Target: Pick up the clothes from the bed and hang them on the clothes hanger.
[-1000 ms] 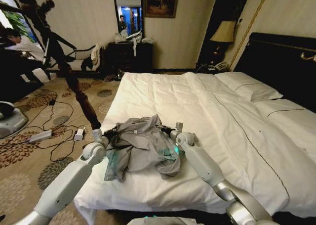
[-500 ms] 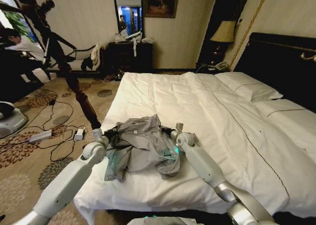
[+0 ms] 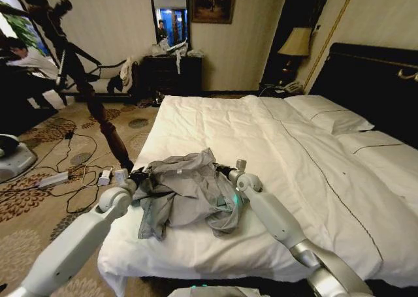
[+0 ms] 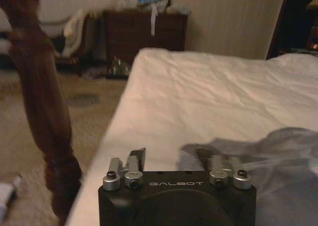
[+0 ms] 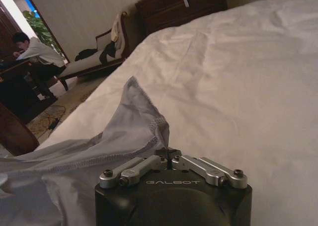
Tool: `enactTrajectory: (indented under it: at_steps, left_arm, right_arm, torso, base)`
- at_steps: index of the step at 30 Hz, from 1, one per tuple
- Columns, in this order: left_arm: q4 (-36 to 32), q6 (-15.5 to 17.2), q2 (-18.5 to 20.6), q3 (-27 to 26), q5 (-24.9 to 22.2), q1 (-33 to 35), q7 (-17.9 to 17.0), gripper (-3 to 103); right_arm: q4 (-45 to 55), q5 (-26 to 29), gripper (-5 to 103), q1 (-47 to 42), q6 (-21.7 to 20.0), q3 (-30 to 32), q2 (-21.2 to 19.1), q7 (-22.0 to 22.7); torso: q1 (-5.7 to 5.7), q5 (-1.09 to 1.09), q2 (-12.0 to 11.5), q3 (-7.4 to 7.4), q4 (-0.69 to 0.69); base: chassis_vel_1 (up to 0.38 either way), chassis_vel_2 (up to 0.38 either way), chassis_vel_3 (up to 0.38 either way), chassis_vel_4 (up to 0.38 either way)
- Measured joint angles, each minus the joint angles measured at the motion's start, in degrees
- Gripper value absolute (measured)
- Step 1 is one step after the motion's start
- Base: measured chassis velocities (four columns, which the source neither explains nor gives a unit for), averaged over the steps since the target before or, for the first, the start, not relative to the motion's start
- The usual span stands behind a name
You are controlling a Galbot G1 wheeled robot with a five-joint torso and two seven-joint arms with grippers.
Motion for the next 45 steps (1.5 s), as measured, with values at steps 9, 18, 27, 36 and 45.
enactTrajectory:
  at_steps: [9, 18, 27, 36, 45]
  left_arm:
    - [-10.6, 3.6, 4.8, -9.6, 4.4, 8.9, 0.8, 89]
    - [-13.3, 3.4, 5.9, -13.2, -5.1, 6.5, -1.6, 100]
    - [-13.5, 3.2, 9.9, -8.3, -13.7, -7.6, -3.2, 100]
    - [0.7, 3.1, 5.9, 10.3, -18.6, -35.0, -5.8, 100]
    - [12.0, 13.4, 1.6, 25.6, -29.0, -65.0, -16.0, 100]
  right_arm:
    - [10.1, -2.7, 0, -0.9, -2.7, -1.0, -4.3, 3.8]
    - [8.6, -1.5, 0, -0.1, -2.1, -0.1, -6.2, 5.3]
    - [9.8, -1.5, 0, -0.5, -1.4, 0.3, -5.9, 6.6]
    - [11.4, -0.2, 0, 2.2, -1.3, -1.3, -3.0, 7.1]
    - [15.0, 0.7, 0, 0.4, -1.3, 1.3, -6.9, 8.0]
  torso:
    - [-0.03, 0.01, 0.0, -0.01, 0.02]
    - [-0.01, 0.0, 0.0, 0.0, -0.01]
    - [-0.01, 0.0, 0.0, 0.0, -0.01]
    - [0.0, -0.06, 0.0, 0.01, 0.02]
    - [0.01, 0.04, 0.0, 0.01, 0.0]
  base:
    - [0.0, 0.0, 0.0, 0.0]
    - [0.0, 0.0, 0.0, 0.0]
    - [0.0, 0.0, 0.0, 0.0]
    - [0.0, 0.0, 0.0, 0.0]
    - [0.0, 0.0, 0.0, 0.0]
